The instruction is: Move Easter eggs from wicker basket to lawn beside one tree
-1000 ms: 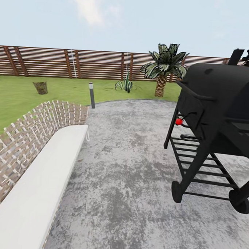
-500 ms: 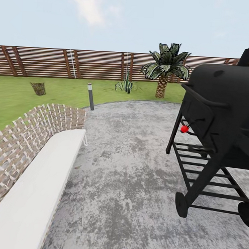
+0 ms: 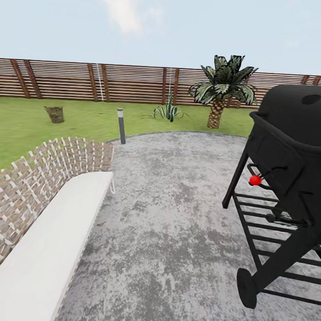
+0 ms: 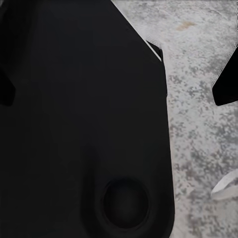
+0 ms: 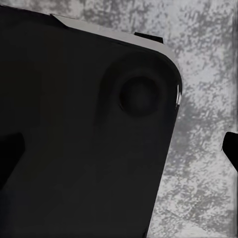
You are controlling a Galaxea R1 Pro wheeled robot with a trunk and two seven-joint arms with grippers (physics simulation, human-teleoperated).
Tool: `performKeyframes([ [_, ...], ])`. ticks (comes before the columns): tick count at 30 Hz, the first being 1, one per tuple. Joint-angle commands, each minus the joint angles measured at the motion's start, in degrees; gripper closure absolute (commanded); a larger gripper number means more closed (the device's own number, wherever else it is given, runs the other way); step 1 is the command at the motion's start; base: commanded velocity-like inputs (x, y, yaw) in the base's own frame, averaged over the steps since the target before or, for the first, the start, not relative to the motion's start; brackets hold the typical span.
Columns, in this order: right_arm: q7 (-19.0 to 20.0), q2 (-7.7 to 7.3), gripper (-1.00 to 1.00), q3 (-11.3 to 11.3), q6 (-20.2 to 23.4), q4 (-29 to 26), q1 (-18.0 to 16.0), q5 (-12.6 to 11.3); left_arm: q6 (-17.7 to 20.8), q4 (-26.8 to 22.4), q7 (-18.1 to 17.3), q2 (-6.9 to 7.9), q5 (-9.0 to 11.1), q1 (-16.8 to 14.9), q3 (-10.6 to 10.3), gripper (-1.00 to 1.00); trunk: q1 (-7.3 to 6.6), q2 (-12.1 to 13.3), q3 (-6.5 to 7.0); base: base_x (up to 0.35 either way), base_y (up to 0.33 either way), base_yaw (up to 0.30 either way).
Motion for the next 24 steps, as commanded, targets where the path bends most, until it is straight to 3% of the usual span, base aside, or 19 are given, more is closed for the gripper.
performKeyframes([
  [1, 0.0, 0.0, -1.0, 0.2, -0.2, 0.0, 0.0, 0.2, -0.1, 0.0, 0.0, -0.01, 0.1, 0.0, 0.0, -1.0, 0.03, 0.0, -0.05, 0.339, 0.0, 0.001],
  [24, 0.0, 0.08, -1.0, 0.2, -0.1, 0.0, 0.0, 0.2, -0.1, 0.0, 0.0, 0.01, 0.1, 0.0, 0.0, -1.0, 0.03, 0.0, -0.05, 0.339, 0.0, 0.0],
])
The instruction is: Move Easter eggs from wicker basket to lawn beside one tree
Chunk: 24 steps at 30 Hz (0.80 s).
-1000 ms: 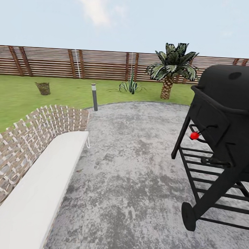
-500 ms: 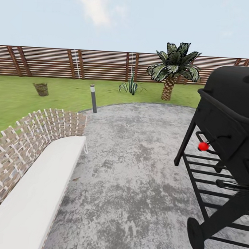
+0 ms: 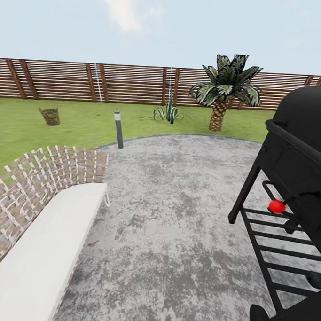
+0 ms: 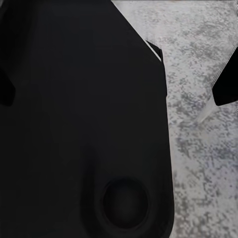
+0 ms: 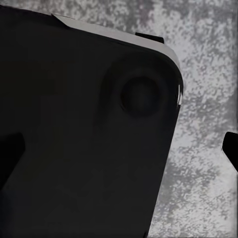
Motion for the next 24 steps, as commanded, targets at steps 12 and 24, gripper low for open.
performKeyframes([
  [12, 0.0, 0.09, -1.0, 0.2, 0.1, 0.1, 0.0, 0.1, -0.1, 0.0, 0.0, -0.03, 0.1, 0.0, 0.0, -1.0, 0.03, 0.0, -0.05, 0.339, 0.0, 0.0],
  [24, 0.0, 0.09, -1.0, 0.2, 0.0, 0.1, 0.0, 0.1, -0.1, 0.0, 0.0, -0.02, 0.1, 0.0, 0.0, -1.0, 0.03, 0.0, -0.05, 0.339, 0.0, 0.0],
])
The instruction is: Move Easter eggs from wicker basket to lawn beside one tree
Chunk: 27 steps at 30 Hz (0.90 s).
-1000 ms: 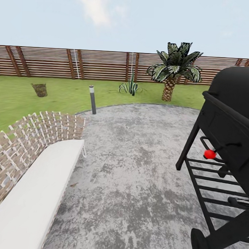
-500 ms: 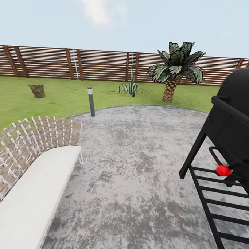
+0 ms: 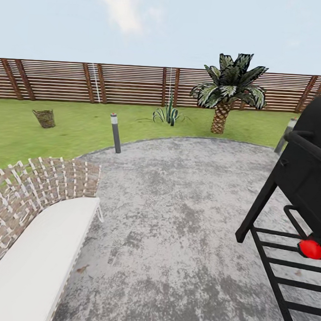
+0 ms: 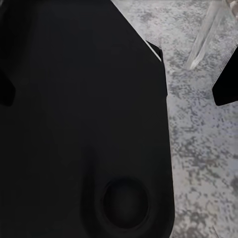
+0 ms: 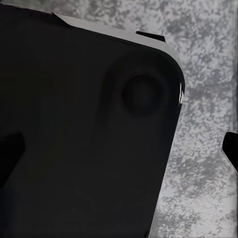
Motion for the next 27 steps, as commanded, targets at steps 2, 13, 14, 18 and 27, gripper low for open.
performKeyframes([
  [2, 0.0, 0.0, -1.0, 0.1, -0.2, 0.0, 0.0, 0.2, -0.1, 0.0, 0.0, -0.01, 0.1, 0.0, 0.0, -1.0, 0.03, 0.0, -0.05, 0.339, 0.0, 0.0],
  [13, 0.0, 0.0, -1.0, 0.1, -0.2, 0.0, 0.0, 0.2, -0.1, 0.0, 0.0, 0.0, 0.1, 0.0, 0.0, -1.0, 0.03, 0.0, -0.05, 0.339, 0.0, 0.0],
  [14, 0.0, 0.0, -1.0, 0.1, -0.2, 0.0, 0.0, 0.2, -0.1, 0.0, 0.0, -0.01, 0.1, 0.0, 0.0, -1.0, 0.03, 0.0, -0.05, 0.339, 0.0, 0.0],
  [18, 0.0, 0.0, -1.0, 0.1, -0.2, 0.0, -0.1, 0.2, -0.1, 0.0, 0.0, -0.01, 0.1, 0.0, 0.0, -1.0, 0.03, 0.0, -0.05, 0.339, 0.0, 0.0],
  [27, 0.0, 0.0, -1.0, 0.1, -0.2, 0.0, 0.0, 0.2, -0.1, 0.0, 0.0, -0.01, 0.1, 0.0, 0.0, -1.0, 0.03, 0.0, -0.05, 0.339, 0.0, 0.0],
])
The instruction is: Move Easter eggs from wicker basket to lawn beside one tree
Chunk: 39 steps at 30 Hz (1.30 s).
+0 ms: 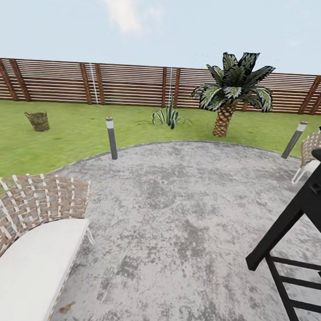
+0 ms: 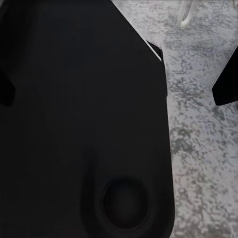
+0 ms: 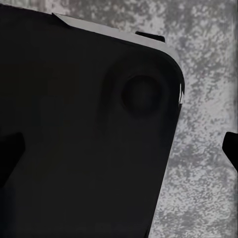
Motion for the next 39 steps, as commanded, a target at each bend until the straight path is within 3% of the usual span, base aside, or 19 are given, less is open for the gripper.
performKeyframes([
  [1, 0.0, 0.0, -1.0, 0.1, -0.2, 0.1, 0.0, 0.2, -0.1, 0.0, 0.0, -0.01, 0.1, 0.0, 0.0, -1.0, 0.03, 0.0, -0.05, 0.339, 0.0, 0.0],
  [39, 0.0, -0.09, -1.0, 0.1, -0.2, 0.0, 0.0, 0.2, -0.1, 0.0, 0.0, -0.01, 0.1, 0.0, 0.0, -1.0, 0.03, 0.0, -0.05, 0.339, 0.0, 0.0],
])
